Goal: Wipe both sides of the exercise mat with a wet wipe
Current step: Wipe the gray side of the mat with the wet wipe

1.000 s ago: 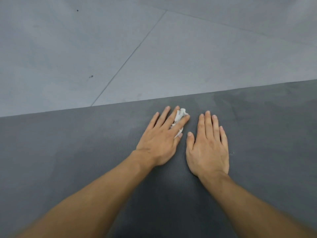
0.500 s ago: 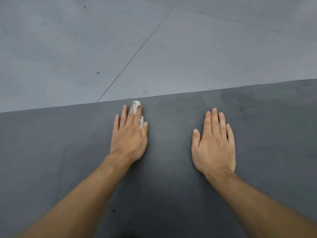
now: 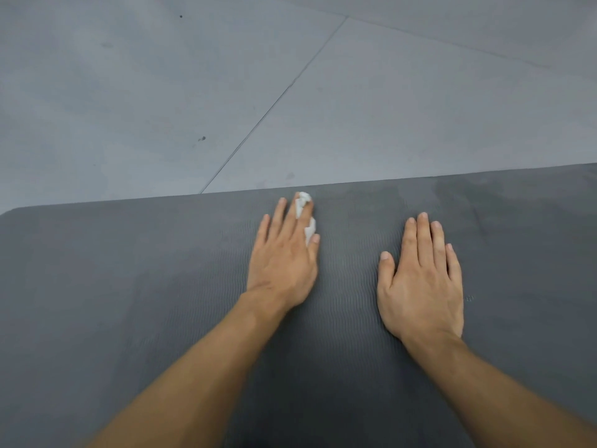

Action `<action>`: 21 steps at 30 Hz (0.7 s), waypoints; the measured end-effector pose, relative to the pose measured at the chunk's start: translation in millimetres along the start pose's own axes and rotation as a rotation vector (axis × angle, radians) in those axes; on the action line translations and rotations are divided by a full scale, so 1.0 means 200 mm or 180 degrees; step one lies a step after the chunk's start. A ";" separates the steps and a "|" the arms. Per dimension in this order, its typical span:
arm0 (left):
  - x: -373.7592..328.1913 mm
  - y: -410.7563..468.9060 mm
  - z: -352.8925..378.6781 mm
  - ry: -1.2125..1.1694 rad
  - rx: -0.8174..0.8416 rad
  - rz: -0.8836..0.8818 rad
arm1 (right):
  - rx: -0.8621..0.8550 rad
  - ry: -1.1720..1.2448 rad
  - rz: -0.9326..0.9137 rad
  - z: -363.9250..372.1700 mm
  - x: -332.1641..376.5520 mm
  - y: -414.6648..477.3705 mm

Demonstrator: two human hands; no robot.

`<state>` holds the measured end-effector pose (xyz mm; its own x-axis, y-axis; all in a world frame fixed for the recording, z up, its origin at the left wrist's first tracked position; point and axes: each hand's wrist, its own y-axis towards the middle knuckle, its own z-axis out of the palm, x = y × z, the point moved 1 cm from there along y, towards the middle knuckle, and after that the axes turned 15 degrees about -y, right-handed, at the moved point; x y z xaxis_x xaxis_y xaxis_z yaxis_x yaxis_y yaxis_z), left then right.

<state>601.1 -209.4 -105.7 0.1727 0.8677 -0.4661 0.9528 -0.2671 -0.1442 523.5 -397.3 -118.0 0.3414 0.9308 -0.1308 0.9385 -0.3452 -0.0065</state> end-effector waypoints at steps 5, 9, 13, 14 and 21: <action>0.27 -0.05 -0.14 -0.0046 -0.0252 -0.0496 | -0.0047 0.0005 0.0008 0.01 0.00 0.00; 0.19 -0.04 -0.11 -0.0116 -0.0296 -0.0553 | -0.0054 0.0001 0.0010 0.01 0.00 0.00; -0.01 0.03 -0.02 -0.0160 -0.0187 -0.0222 | -0.0051 0.0028 0.0022 0.00 0.00 0.00; -0.07 0.04 0.01 -0.0123 -0.0104 -0.0077 | -0.0047 0.0034 0.0032 0.00 0.00 0.00; -0.01 0.04 -0.01 0.0041 0.0087 0.0101 | -0.0050 0.0062 0.0038 0.00 0.00 0.00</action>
<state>608.7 -212.2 -103.2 0.2061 0.8638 -0.4597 0.9396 -0.3059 -0.1535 523.2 -397.0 -117.9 0.3533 0.9288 -0.1114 0.9350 -0.3544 0.0106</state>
